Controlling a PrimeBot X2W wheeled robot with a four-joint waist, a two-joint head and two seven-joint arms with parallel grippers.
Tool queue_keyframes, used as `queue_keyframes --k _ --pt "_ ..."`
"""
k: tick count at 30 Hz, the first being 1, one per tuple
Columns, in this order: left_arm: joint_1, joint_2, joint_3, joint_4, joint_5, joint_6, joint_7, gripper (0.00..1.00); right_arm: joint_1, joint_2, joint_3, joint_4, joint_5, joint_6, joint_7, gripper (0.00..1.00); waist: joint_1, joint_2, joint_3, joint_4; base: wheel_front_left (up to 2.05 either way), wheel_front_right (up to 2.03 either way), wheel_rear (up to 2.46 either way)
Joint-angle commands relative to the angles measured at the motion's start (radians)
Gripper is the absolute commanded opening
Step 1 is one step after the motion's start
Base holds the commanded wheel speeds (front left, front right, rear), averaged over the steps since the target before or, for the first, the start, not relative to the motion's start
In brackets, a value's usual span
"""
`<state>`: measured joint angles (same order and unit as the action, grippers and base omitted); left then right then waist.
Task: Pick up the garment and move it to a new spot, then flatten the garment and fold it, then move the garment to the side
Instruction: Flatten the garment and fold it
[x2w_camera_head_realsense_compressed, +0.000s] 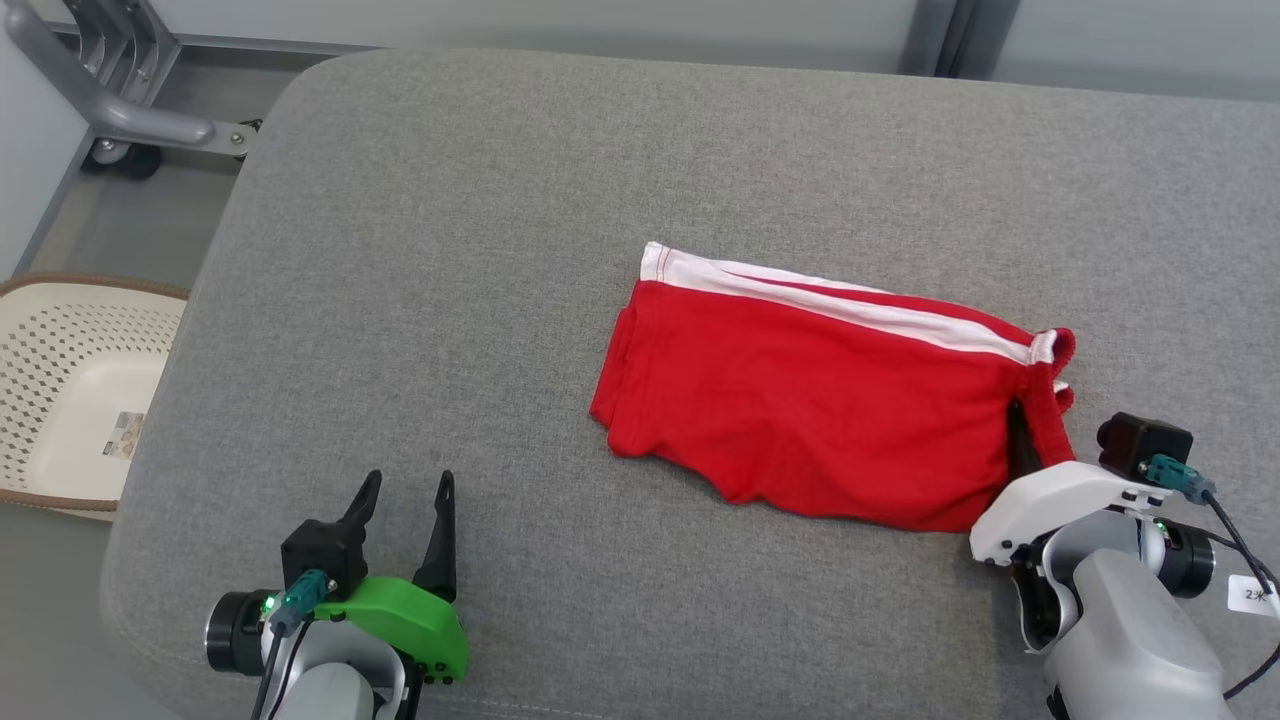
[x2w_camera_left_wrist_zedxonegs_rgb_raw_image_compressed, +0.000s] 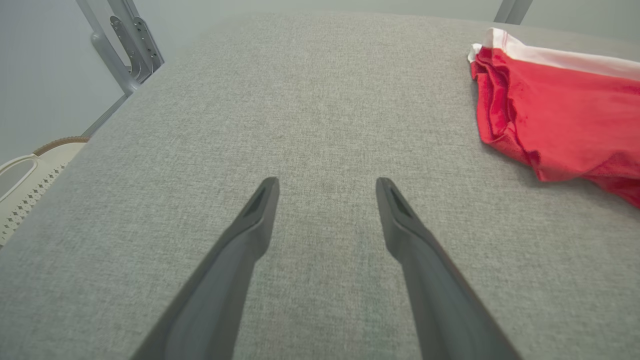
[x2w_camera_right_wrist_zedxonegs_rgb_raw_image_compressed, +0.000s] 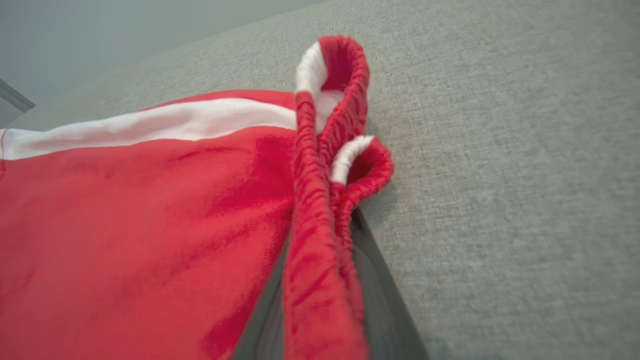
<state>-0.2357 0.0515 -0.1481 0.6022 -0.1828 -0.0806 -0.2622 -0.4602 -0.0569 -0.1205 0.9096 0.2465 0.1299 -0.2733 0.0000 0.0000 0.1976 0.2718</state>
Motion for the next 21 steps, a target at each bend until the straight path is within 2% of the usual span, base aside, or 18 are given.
queue_keyframes --k 1,7,13,17,21 --pt "0.008 0.000 0.002 -0.005 0.004 -0.005 -0.003 1.00 0.031 0.007 0.000 0.006 0.011 0.001 0.017 0.00 0.0000 0.0000 -0.007 -0.005 0.00 0.00 0.00" --pt "0.032 0.000 0.012 -0.007 0.010 0.000 -0.003 1.00 0.049 -0.001 -0.042 -0.032 0.030 0.000 0.011 0.00 0.0000 0.0000 -0.044 -0.034 0.00 0.00 0.00" --pt "0.050 0.000 0.017 -0.022 0.024 0.006 -0.003 1.00 0.046 -0.049 -0.062 -0.039 0.045 0.000 0.010 0.00 0.0000 0.0000 -0.080 -0.069 0.00 0.00 0.00" --pt "0.056 0.000 0.022 -0.045 0.037 0.010 -0.003 1.00 0.031 -0.082 -0.057 -0.035 0.052 0.000 0.010 0.00 0.0000 0.0000 -0.089 -0.083 0.00 0.00 0.00" --pt "0.073 0.001 0.031 -0.068 0.043 0.011 -0.003 1.00 0.008 -0.091 -0.011 -0.047 0.077 0.000 0.010 0.00 0.0000 0.0000 -0.096 -0.097 0.00 0.00 0.00"
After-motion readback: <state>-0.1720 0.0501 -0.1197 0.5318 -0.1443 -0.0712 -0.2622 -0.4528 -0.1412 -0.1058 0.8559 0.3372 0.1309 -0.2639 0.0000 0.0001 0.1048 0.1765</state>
